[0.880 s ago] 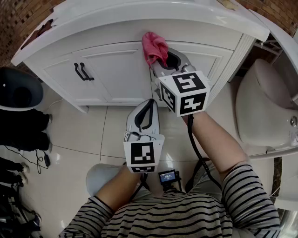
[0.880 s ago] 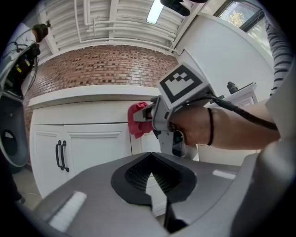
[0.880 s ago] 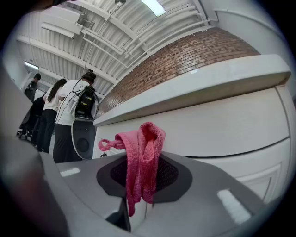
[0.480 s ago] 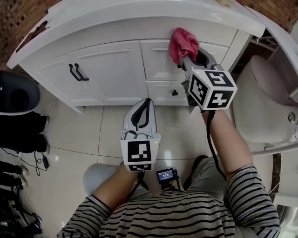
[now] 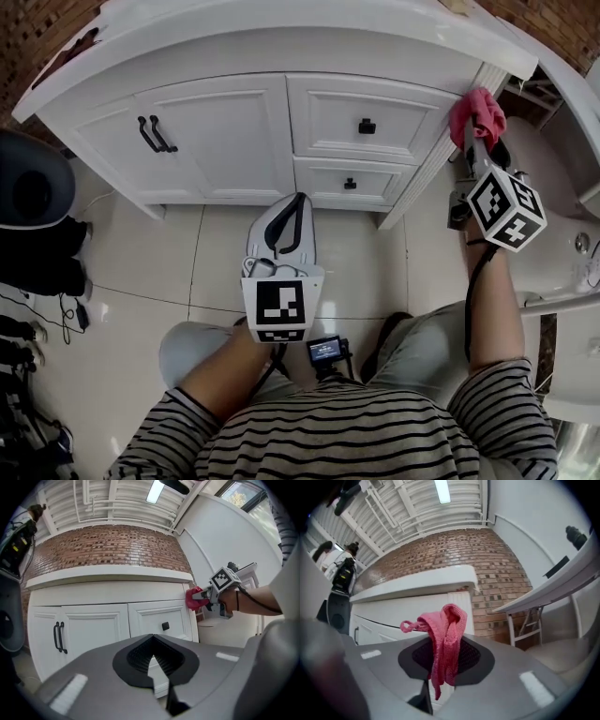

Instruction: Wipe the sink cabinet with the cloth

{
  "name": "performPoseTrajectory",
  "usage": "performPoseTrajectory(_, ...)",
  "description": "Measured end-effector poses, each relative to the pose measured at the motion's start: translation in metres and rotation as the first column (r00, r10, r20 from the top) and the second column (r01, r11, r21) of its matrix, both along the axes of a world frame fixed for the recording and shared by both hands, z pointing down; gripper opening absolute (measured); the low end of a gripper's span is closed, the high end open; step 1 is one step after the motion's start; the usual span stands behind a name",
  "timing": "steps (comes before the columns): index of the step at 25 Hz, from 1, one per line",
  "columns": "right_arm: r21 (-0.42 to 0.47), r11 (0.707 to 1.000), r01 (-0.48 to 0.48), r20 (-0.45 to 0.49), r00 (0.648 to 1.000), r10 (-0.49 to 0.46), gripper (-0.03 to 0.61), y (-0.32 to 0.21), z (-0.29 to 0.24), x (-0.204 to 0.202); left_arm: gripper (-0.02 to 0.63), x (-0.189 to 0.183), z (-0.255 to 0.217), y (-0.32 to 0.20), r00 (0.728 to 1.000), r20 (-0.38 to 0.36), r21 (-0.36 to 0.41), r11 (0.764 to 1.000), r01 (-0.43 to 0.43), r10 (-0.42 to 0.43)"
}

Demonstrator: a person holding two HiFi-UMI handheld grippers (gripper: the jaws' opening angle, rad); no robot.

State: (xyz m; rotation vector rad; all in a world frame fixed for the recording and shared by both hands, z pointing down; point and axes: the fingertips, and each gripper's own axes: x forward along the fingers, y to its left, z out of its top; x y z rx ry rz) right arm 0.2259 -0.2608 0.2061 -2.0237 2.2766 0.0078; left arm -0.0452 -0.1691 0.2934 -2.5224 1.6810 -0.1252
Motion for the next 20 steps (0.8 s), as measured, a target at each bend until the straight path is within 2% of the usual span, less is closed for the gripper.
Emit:
performPoseTrajectory(2, 0.049, 0.986, 0.158, -0.005, 0.988, -0.157, 0.085, 0.008, -0.012, -0.059, 0.0, -0.001, -0.002, -0.001, 1.0, -0.007, 0.005, 1.0, -0.004, 0.004)
performPoseTrajectory(4, 0.083, 0.938, 0.335, -0.041, 0.942, -0.333, 0.086, 0.01, -0.015, -0.135, 0.0, -0.002, -0.002, -0.002, 1.0, -0.014, 0.004, 1.0, -0.005, 0.005)
performPoseTrajectory(6, 0.074, 0.881, 0.467, -0.12, 0.881, -0.457, 0.086, 0.006, -0.006, -0.206, 0.0, -0.003, -0.002, -0.002, 1.0, -0.016, 0.003, 1.0, -0.003, 0.004)
performPoseTrajectory(8, 0.018, 0.842, 0.538, -0.212, 0.825, -0.523, 0.086, -0.003, 0.013, -0.259, 0.0, -0.003, -0.002, -0.001, 1.0, -0.012, 0.005, 1.0, 0.001, -0.001)
performPoseTrajectory(10, -0.043, 0.838, 0.544, -0.261, 0.804, -0.534, 0.086, -0.017, 0.032, -0.285, 0.0, -0.007, -0.003, 0.0, 1.0, -0.007, 0.01, 1.0, 0.01, -0.01)
performPoseTrajectory(13, -0.072, 0.881, 0.468, -0.262, 0.843, -0.47, 0.086, -0.038, 0.048, -0.27, 0.0, -0.015, -0.004, 0.001, 1.0, -0.008, 0.012, 1.0, 0.02, -0.02)
performPoseTrajectory(15, -0.066, 0.906, 0.417, -0.247, 0.873, -0.42, 0.086, -0.044, 0.049, -0.242, 0.0, -0.018, -0.005, 0.001, 1.0, -0.011, 0.011, 1.0, 0.018, -0.018)
performPoseTrajectory(20, -0.059, 0.949, 0.308, -0.237, 0.92, -0.313, 0.086, -0.04, 0.051, -0.169, 0.0, -0.016, -0.005, 0.003, 1.0, -0.028, 0.006, 1.0, 0.001, -0.001)
